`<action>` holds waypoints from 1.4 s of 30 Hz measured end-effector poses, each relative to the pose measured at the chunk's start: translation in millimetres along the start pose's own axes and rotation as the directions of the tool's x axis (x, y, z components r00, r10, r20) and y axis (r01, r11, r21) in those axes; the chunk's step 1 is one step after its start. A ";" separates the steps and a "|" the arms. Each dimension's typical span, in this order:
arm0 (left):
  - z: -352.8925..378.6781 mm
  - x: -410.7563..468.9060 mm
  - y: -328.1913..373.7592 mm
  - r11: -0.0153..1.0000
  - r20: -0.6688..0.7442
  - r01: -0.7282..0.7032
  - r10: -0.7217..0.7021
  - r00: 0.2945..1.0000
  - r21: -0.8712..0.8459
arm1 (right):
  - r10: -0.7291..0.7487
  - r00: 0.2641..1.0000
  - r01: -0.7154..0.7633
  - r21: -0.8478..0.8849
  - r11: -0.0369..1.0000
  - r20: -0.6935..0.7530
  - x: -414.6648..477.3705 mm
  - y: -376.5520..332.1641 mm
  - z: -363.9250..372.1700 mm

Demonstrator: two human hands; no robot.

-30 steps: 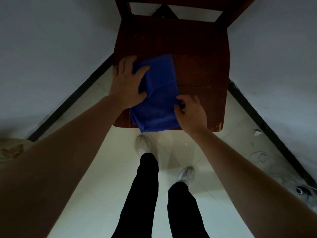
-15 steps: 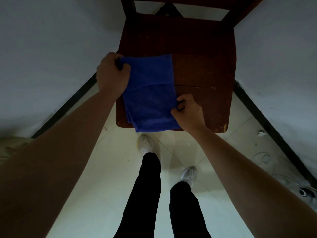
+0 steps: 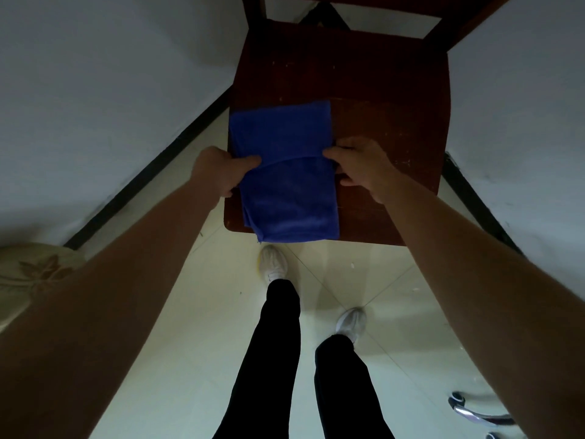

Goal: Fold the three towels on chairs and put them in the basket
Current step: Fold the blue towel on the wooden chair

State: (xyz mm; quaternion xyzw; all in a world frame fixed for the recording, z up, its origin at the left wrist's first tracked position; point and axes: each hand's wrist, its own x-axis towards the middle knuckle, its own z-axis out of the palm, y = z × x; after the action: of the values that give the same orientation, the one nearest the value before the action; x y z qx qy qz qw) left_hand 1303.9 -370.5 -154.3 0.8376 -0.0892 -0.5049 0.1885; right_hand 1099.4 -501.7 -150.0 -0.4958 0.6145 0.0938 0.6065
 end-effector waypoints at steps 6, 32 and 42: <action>-1.1 7.4 4.7 0.983 0.076 0.081 -0.069 0.995 -0.164 | 0.032 0.991 -0.035 0.022 0.999 0.127 3.8 -6.7 -7.4; 6.0 -0.1 3.9 0.952 0.268 0.045 0.040 0.962 -0.304 | -0.036 0.978 0.009 0.134 0.991 0.205 -9.5 18.4 -16.8; 10.8 -22.9 -26.8 0.541 -0.053 -0.684 0.801 0.596 0.490 | -0.707 0.678 0.509 -0.821 0.257 0.199 -31.8 47.2 -34.3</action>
State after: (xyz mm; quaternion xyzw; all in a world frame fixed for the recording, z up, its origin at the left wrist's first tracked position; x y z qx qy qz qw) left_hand 1282.4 -340.8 -151.2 0.7975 -0.5189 -0.2235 0.2117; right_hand 1035.7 -487.4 -137.8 -0.9228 0.3105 0.0762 0.2149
